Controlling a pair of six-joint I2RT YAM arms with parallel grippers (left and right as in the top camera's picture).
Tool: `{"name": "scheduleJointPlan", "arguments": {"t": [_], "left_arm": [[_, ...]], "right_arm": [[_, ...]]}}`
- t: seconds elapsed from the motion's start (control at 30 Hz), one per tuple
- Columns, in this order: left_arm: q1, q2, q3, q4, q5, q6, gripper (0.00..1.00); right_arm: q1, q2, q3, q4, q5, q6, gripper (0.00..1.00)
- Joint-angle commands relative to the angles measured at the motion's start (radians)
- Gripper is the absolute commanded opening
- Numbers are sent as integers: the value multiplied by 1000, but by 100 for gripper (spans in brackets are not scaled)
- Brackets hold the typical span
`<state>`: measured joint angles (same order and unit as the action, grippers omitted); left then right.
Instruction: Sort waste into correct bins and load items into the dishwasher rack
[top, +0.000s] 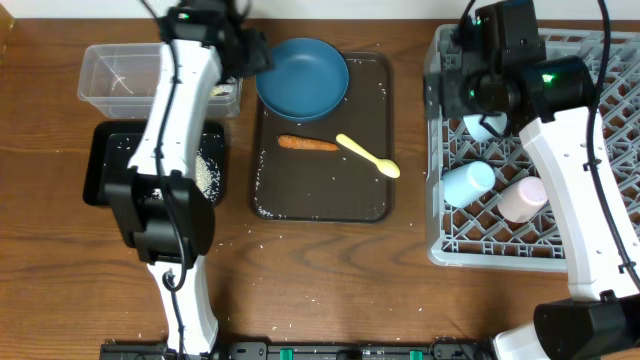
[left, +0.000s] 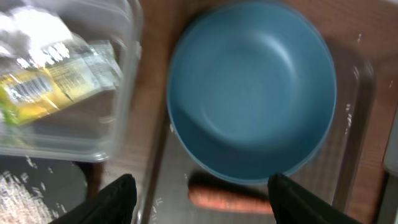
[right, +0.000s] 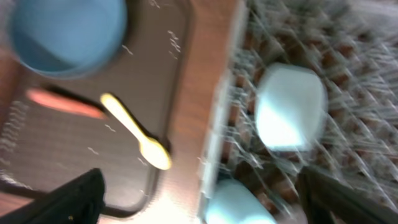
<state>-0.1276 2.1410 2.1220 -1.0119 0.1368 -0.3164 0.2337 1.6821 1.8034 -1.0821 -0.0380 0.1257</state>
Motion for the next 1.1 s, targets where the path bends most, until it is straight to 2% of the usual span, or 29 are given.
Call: {"name": "scheduleJointPlan", "arguments": {"t": [0.0, 0.1, 0.33, 0.53, 0.7, 0.77, 0.8, 0.87, 0.9, 0.97, 1.07], "left_arm": [[0, -17, 5, -50, 2, -8, 68], [0, -53, 5, -106, 1, -29, 64], [0, -187, 5, -232, -79, -29, 64], [0, -263, 5, -305, -166, -28, 64], [0, -269, 5, -332, -195, -28, 64], [0, -269, 5, -334, -195, -28, 65], [0, -269, 5, -334, -195, -28, 65], [0, -269, 5, -334, -195, -28, 82], [0, -269, 5, -334, -195, -28, 86], [0, -269, 5, -334, -195, -28, 88], [0, -269, 5, -334, -195, -28, 89]], "right_arm": [[22, 16, -15, 134, -168, 138, 88], [68, 56, -27, 291, -147, 212, 88], [175, 257, -26, 568, -83, 350, 89], [223, 460, -26, 706, 73, 457, 75], [224, 555, -26, 735, 86, 492, 64], [225, 585, -26, 739, 87, 496, 63], [225, 596, -26, 739, 87, 500, 59], [226, 619, -26, 739, 86, 509, 51], [226, 630, -26, 739, 85, 510, 47], [226, 645, -26, 738, 83, 510, 39], [226, 661, -26, 737, 82, 510, 21]]}}
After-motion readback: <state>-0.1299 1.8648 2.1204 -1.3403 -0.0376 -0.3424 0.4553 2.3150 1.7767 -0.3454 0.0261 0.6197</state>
